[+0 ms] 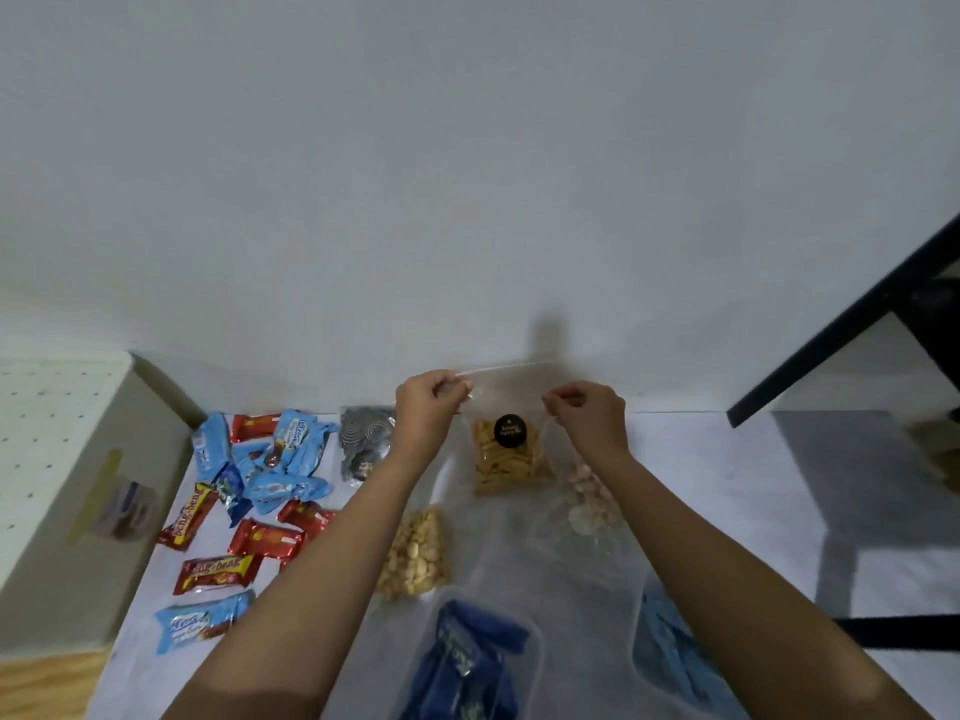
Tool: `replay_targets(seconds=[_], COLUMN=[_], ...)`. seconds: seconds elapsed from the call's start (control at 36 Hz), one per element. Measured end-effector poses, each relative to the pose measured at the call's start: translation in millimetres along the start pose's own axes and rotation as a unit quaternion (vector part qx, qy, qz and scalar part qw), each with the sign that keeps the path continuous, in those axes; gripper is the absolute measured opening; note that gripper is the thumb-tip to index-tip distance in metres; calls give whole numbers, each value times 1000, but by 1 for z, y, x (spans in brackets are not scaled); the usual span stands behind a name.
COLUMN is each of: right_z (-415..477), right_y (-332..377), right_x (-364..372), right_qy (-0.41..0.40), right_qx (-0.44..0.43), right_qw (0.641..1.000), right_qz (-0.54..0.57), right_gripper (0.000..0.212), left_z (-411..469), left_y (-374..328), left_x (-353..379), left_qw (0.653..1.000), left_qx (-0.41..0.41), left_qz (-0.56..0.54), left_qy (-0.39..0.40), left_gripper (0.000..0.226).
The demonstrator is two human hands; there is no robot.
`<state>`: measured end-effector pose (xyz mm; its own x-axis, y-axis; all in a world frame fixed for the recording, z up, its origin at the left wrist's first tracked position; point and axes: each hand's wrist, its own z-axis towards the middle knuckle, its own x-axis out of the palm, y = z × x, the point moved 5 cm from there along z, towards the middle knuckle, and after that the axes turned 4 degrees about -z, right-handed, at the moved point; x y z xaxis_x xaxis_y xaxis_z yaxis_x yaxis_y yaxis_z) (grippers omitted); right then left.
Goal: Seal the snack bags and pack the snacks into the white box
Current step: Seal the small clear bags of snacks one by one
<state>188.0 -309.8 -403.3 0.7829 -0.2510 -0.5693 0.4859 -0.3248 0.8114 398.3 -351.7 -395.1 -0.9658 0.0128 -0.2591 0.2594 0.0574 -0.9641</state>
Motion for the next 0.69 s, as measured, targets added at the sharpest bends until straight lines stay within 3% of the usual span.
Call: replay_targets(seconds=[0.17,0.25,0.31,0.36,0.42,0.47,0.61,0.69], right_z=[-21,-42,-60,-77,-92,-103,-116,-119], right_y=[-12,-31,-42,-49,-56,-63,-73,-80], right_x=[-29,-41,-45,-43,-39,-36,-28,-20], right_qy=[6,40,75,115,151,169,199,217], right_qx=[-38,-43,-45,-66,-90,-89,-82,-85], right_qw=[997,991,979,955,924,897,871,870], right_qz=[-65,-121,-185,-264,-341,-398,-442,-434], right_gripper=[20,24,27,35,50,68,97,107], left_z=[-23,-56,-73,-85,-96,-104,-111,-111], left_y=[-3,-5,3,16,31,46,59,61], left_x=[6,15,29,48,68,80,96,102], left_qw=[992,981,978,967,930,887,833,825], left_qx=[30,138,171,177,176,154,98,108], left_qz=[99,117,119,128,174,237,316,327], left_qy=[-71,-73,-3,130,272,366,443,447], left_gripper=[34,40,45,47,55,71,90,89])
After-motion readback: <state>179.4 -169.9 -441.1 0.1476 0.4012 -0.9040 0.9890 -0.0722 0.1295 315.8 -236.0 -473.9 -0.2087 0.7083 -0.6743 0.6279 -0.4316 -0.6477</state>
